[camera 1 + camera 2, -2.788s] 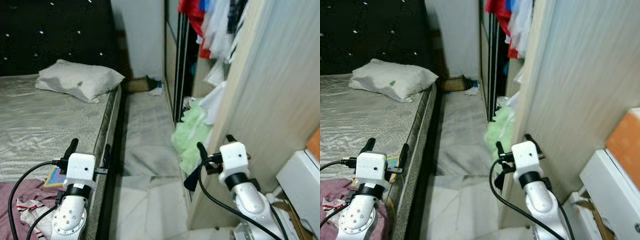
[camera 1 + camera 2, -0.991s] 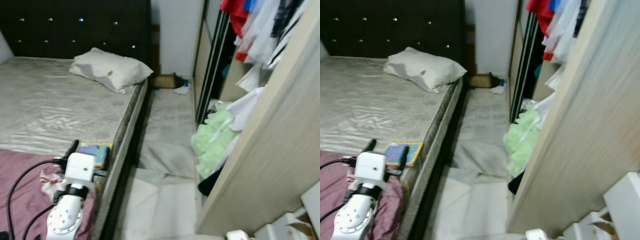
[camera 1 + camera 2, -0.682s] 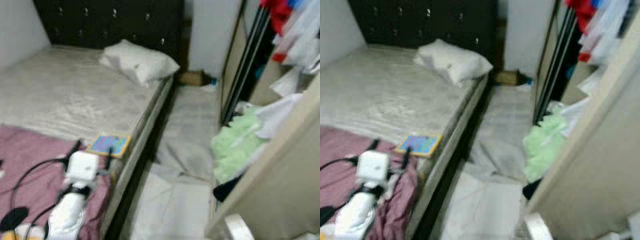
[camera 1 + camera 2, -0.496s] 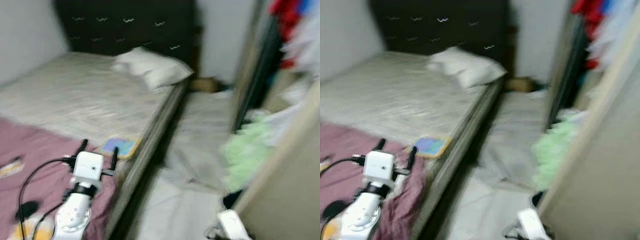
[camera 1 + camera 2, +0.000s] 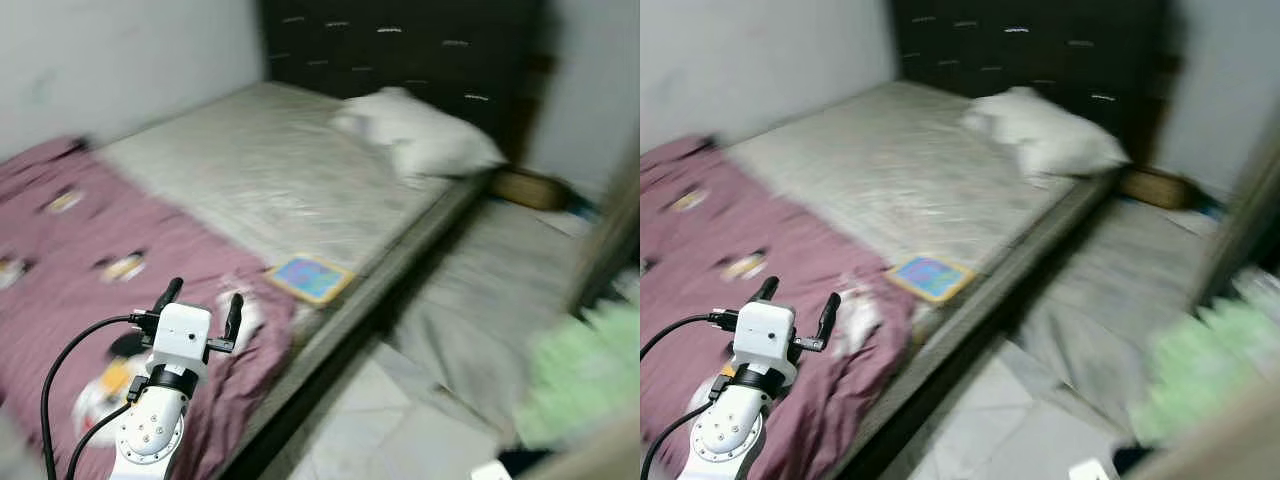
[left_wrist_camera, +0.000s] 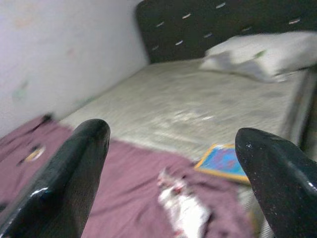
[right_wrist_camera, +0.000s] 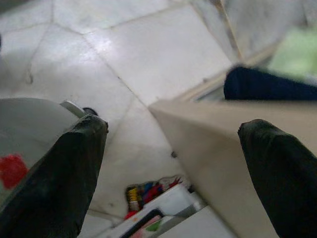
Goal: Clean up the room
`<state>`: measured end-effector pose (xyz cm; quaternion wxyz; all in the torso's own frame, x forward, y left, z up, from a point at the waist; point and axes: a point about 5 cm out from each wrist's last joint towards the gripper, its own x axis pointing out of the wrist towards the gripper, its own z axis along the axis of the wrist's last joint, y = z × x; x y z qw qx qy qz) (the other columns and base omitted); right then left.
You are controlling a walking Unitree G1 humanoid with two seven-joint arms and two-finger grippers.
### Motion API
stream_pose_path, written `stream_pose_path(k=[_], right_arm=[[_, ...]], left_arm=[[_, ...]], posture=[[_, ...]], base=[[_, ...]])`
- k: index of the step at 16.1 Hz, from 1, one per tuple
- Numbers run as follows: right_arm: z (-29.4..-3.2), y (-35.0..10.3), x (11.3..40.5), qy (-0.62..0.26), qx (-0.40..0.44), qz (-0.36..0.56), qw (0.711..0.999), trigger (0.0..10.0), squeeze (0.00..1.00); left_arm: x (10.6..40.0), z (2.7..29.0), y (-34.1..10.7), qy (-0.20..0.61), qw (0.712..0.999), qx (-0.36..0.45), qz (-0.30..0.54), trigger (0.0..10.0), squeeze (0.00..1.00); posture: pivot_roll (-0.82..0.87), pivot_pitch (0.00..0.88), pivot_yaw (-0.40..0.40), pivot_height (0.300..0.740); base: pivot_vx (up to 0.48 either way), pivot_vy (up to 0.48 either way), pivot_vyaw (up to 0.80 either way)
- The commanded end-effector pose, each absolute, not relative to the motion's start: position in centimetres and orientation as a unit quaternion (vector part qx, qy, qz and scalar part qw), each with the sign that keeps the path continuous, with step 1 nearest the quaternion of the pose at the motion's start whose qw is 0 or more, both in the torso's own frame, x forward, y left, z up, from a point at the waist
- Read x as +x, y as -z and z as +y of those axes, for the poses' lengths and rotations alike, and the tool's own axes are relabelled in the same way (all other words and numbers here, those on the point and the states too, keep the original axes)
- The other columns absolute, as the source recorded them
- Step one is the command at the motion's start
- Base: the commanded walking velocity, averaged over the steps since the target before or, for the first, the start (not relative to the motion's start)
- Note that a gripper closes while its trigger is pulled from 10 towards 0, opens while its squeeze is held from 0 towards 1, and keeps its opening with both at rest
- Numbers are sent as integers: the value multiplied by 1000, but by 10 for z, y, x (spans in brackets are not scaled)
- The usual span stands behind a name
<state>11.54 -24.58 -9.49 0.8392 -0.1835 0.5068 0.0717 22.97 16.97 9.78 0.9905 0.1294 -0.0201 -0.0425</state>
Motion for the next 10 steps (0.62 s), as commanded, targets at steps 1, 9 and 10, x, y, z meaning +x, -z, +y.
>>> stream_pose_path(k=[1, 9, 10], right_arm=[[-233, 98, 115, -118, -165, 510, 836, 10000, 0], [-220, 97, 123, -174, -192, 496, 829, 10000, 0], [-218, 96, 128, -176, -191, 490, 832, 10000, 0]], left_arm=[[230, 176, -99, 37, 990, 134, -17, 10000, 0], [234, 175, -99, 41, 990, 135, -18, 10000, 0], [234, 175, -99, 41, 990, 135, -18, 10000, 0]], posture=[[22, 15, -2, 740], [24, 5, 5, 740], [24, 5, 5, 740]], base=[[0, 0, 800], [0, 0, 687], [0, 0, 794]])
